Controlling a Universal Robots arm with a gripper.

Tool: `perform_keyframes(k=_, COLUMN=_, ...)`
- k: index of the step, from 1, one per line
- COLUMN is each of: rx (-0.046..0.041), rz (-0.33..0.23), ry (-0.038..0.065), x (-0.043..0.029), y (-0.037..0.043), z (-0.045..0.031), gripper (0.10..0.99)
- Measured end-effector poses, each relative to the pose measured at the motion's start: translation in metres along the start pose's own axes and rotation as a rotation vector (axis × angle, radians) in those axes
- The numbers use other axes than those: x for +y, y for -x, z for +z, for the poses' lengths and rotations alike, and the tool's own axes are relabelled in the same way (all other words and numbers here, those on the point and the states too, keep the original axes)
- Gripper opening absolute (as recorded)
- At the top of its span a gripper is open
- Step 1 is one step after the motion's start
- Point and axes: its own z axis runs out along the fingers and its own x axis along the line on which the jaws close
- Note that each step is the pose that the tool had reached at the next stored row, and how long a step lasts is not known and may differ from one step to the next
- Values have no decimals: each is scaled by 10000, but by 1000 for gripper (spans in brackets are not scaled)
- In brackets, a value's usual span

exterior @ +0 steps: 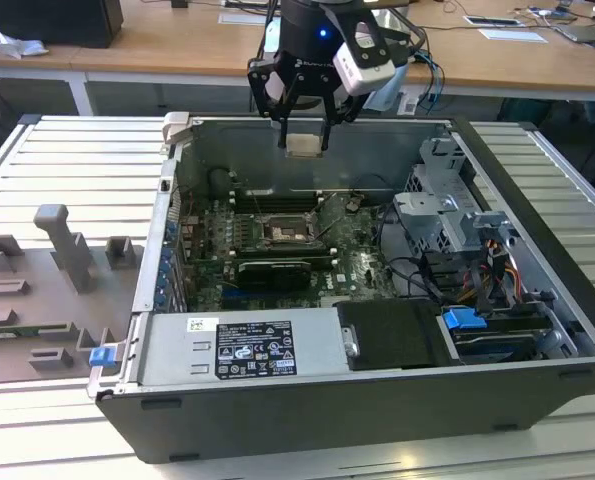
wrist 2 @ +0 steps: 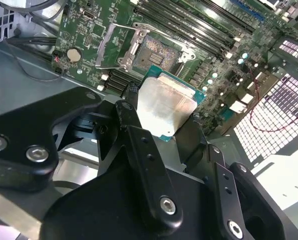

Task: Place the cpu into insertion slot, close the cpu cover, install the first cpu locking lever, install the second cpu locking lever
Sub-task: 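Place the cpu into insertion slot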

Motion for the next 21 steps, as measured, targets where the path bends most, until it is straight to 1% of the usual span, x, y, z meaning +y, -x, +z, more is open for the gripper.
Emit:
perform_keyframes(k=6, rx=-16, rz=172, ry=3, x=0, y=0, z=0, gripper=541)
perform_keyframes(k=12, rx=-43, rz=469, ry=9, x=0, y=-1, z=0, gripper=541)
perform_keyframes(k=21, rx=-60, rz=663, ry=13, x=0, y=-1, z=0, gripper=541)
